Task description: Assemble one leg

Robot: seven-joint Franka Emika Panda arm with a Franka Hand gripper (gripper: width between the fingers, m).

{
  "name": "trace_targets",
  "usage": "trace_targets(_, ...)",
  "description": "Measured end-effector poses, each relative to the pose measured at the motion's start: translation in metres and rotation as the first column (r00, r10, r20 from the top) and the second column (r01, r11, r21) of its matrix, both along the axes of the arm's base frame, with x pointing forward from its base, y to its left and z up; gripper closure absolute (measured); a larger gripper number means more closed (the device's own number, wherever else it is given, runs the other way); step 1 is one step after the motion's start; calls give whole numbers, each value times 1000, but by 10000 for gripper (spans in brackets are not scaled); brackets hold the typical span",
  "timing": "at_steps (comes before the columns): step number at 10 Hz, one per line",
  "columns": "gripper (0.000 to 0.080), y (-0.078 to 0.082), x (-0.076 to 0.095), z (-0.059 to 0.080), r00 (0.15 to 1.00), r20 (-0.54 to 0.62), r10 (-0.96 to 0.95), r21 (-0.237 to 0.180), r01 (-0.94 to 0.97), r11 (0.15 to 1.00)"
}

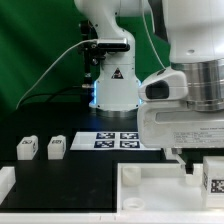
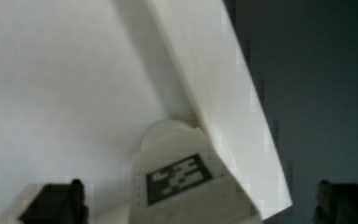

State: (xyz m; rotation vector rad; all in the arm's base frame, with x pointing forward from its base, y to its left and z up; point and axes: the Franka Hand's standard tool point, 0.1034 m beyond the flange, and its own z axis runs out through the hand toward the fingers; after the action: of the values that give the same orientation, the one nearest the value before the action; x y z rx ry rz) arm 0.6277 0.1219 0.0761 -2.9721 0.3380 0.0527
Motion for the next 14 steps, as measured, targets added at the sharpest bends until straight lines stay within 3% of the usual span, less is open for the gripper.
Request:
trace_targets(2, 171, 0, 1, 0, 999, 13, 47, -2, -47, 999)
trace_targets(3, 322, 0, 1, 0, 999, 12, 42, -2, -42, 999)
trace_targets(4, 322, 1, 1, 0, 998, -5, -65, 1, 65, 998)
trace_targets(5, 494, 1, 1, 0, 983, -23, -182, -3, 182, 983)
trace_targets(7, 495, 0, 0, -1, 923, -54, -382, -16, 382, 924)
trace_targets(10, 500, 0, 2, -2, 639, -111, -761, -35, 763, 646)
trace_targets(12, 503, 2, 2, -4, 305, -166, -938, -30, 949, 314)
trace_targets(13, 503, 4, 2, -5, 254, -179, -950, -35, 964, 264)
trace_targets(14, 503, 4, 2, -5, 265, -178, -948, -33, 961, 275)
